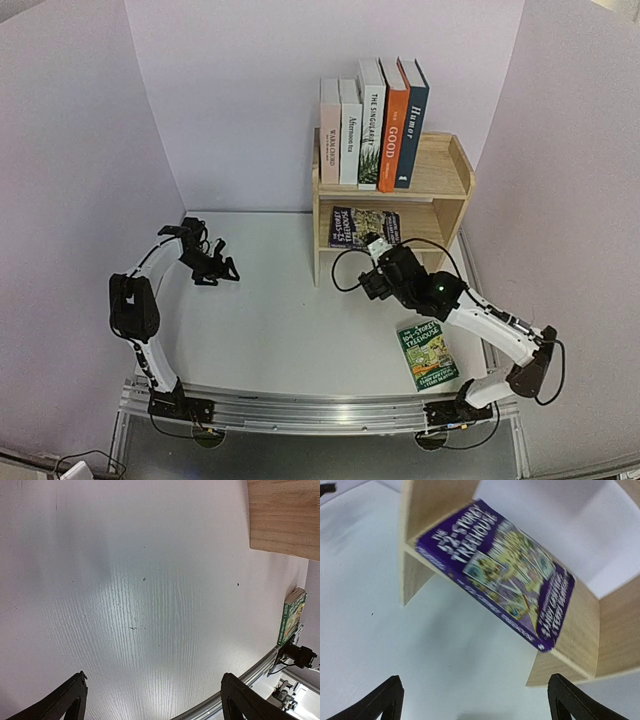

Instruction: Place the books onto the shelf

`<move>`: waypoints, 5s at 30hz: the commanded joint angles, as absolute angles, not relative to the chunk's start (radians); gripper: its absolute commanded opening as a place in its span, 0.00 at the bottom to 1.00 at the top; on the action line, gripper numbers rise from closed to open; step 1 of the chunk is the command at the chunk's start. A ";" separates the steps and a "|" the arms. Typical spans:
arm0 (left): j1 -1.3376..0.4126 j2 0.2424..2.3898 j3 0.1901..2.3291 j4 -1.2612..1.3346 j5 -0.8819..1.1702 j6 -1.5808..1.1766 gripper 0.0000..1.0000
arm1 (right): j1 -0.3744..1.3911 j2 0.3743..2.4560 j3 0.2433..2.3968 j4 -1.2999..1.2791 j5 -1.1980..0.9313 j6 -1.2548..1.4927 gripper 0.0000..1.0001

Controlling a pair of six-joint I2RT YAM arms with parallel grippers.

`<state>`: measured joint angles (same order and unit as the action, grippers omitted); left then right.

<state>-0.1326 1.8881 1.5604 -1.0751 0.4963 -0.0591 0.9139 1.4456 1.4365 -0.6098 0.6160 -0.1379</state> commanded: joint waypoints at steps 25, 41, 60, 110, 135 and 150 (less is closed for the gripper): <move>-0.135 1.895 1.594 -1.097 0.538 -0.044 0.92 | 0.547 1.539 1.504 -0.617 0.324 0.250 0.73; -0.134 1.905 1.600 -1.098 0.552 -0.047 0.92 | 0.506 1.537 1.505 -0.598 0.182 0.202 0.93; -0.134 1.909 1.605 -1.108 0.557 -0.049 0.92 | 0.499 1.621 1.540 -0.581 0.227 0.159 0.77; -0.124 1.928 1.604 -1.113 0.564 -0.038 0.91 | 0.586 1.526 1.422 -0.388 0.402 0.272 0.79; -0.124 1.900 1.572 -1.094 0.568 -0.045 0.91 | 0.576 1.623 1.431 -0.267 0.624 0.673 0.38; -0.124 1.906 1.572 -1.093 0.571 -0.045 0.91 | 0.557 1.647 1.427 -0.259 0.578 0.718 0.15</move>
<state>-0.1295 1.9182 1.5703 -1.0999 0.5513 -0.0518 0.5615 1.6408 1.4115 -0.2815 0.5840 0.6939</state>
